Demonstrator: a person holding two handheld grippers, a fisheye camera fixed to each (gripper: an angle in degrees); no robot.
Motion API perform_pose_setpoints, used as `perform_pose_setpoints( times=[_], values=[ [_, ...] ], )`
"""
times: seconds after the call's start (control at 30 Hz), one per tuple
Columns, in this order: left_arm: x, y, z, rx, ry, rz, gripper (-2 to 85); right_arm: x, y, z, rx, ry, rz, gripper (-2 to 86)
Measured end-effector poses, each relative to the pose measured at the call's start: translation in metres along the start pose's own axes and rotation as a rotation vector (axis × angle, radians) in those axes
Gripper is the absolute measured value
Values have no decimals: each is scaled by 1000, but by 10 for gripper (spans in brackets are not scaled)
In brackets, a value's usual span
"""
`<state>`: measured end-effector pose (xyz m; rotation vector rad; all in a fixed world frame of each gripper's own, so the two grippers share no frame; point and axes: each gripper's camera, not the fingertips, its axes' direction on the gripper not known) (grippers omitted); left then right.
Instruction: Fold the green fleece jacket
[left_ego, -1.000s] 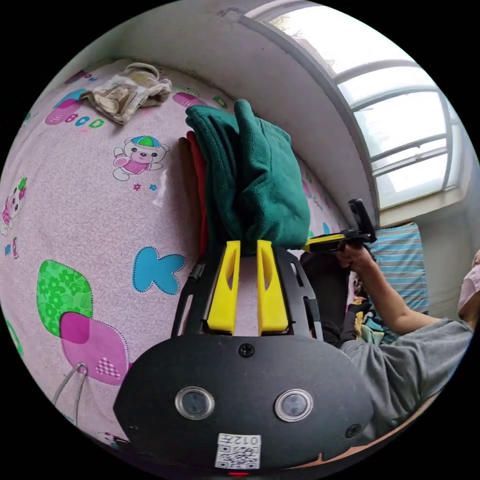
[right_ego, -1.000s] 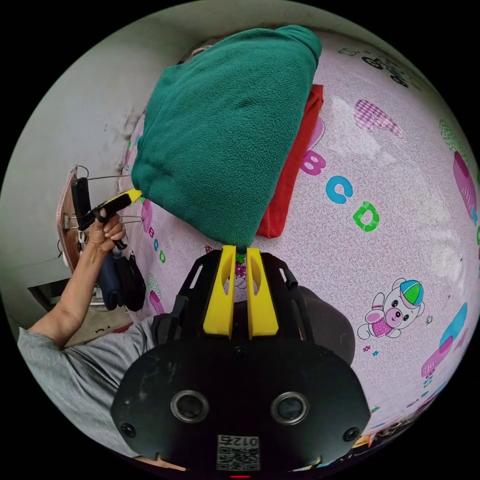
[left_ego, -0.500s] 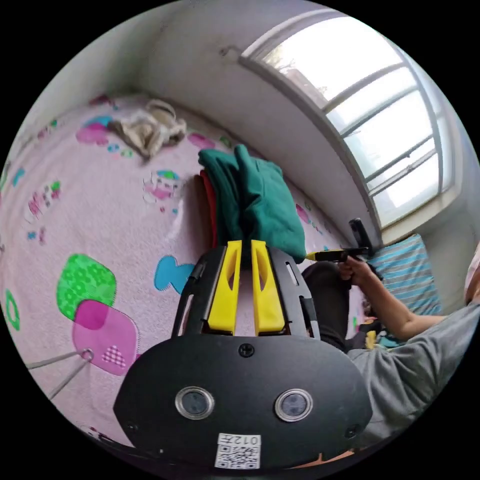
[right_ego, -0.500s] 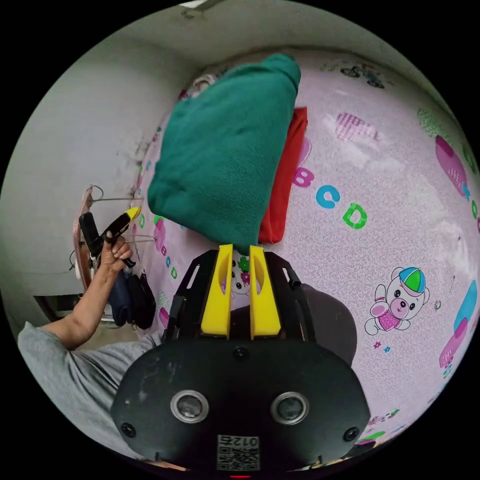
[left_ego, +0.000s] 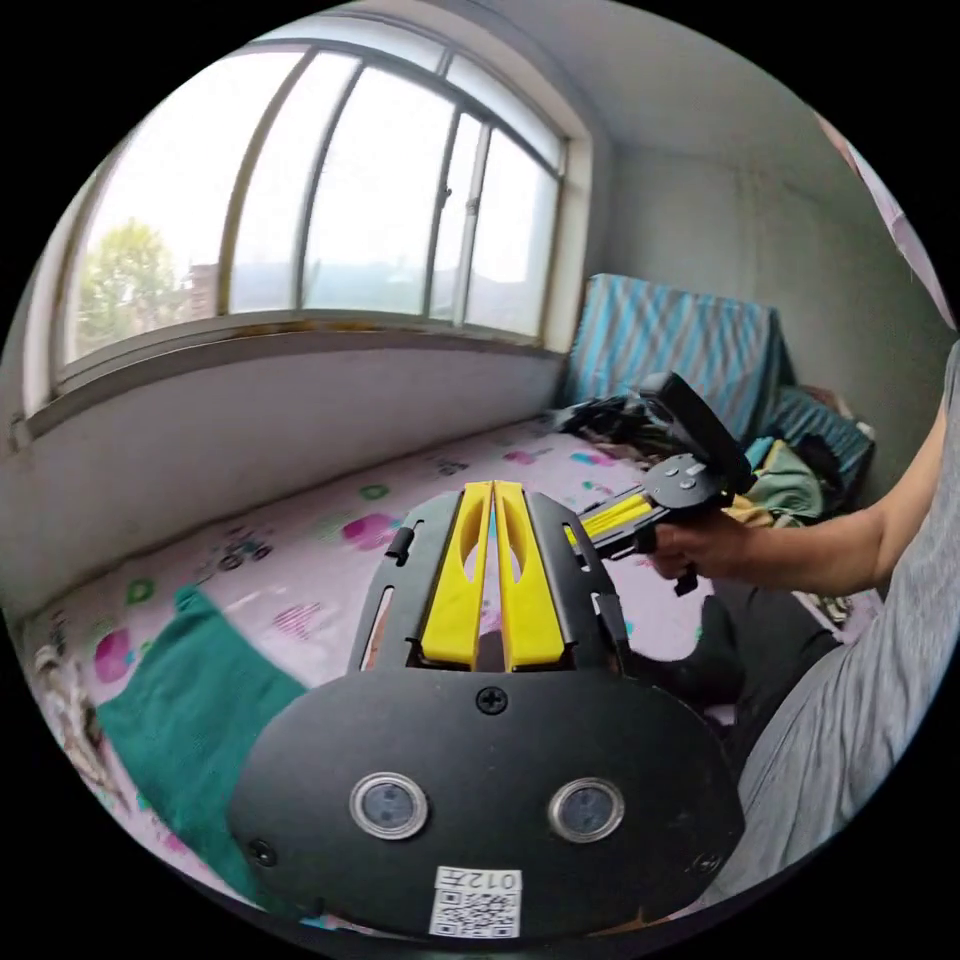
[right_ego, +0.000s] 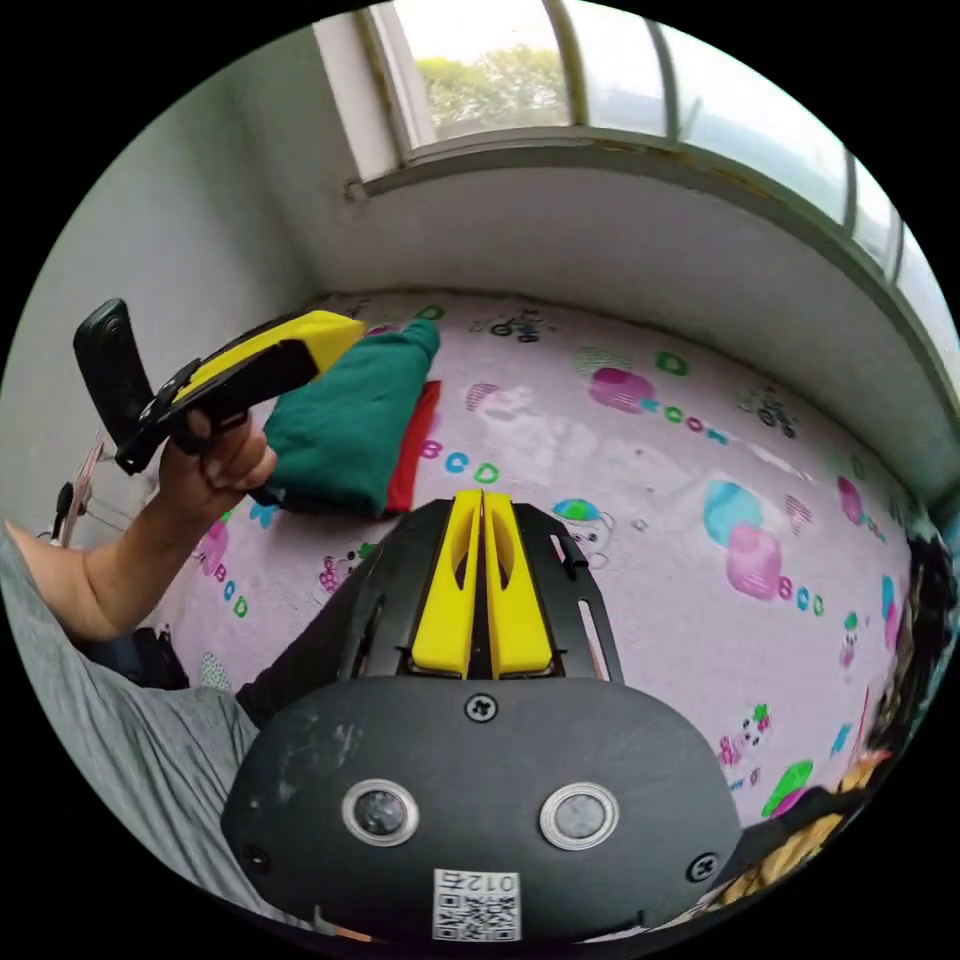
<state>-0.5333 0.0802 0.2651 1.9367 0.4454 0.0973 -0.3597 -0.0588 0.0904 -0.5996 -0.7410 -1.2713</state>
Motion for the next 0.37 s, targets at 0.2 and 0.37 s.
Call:
perform_pose_setpoints(
  times=[0.2, 0.37],
  values=[
    [101, -2, 167, -126, 438, 58, 6, 53, 134, -52, 91, 166, 311, -8],
    [202, 16, 289, -321, 708, 97, 8, 85, 292, -106, 220, 366, 633, -9]
  ],
)
